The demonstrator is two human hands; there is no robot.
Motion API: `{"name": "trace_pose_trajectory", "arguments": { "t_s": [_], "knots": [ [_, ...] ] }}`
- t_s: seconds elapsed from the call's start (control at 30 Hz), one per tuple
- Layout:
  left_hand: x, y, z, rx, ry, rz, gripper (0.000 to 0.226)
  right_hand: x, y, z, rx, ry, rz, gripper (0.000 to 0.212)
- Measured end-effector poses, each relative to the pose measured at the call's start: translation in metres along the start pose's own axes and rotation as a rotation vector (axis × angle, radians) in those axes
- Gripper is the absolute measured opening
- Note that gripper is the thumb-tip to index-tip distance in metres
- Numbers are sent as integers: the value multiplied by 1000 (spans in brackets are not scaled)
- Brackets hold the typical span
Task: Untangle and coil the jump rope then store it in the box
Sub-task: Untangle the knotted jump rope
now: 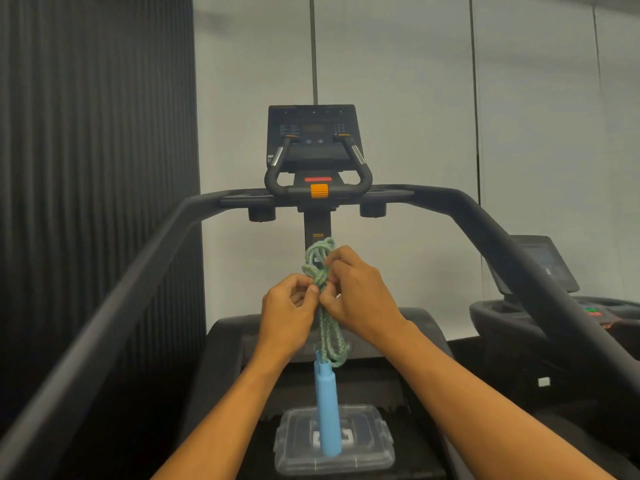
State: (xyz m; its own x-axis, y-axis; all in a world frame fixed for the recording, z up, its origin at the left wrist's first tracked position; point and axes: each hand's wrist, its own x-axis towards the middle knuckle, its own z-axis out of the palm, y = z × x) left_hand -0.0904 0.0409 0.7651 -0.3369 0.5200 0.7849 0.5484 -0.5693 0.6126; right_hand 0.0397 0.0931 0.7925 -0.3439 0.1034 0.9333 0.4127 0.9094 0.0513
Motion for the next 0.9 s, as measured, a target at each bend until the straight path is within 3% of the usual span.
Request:
{"name": "trace_pose_trajectory", "arguments": {
  "t_s": [0.23, 0.53, 0.77, 0.9],
  "knots": [
    [2, -1, 1, -252, 81, -132, 11, -1, 0, 8, 170, 93, 55, 4],
    [3, -2, -6, -246, -9, -66, 6, 2, 1, 11, 84, 50, 25, 9],
    [6, -1, -6, -338, 61, -95, 9, 2, -2, 14, 301, 159, 182, 9],
    [8, -5, -7, -288, 52, -74, 10, 4, -3, 13, 231, 77, 74, 12]
  ]
}}
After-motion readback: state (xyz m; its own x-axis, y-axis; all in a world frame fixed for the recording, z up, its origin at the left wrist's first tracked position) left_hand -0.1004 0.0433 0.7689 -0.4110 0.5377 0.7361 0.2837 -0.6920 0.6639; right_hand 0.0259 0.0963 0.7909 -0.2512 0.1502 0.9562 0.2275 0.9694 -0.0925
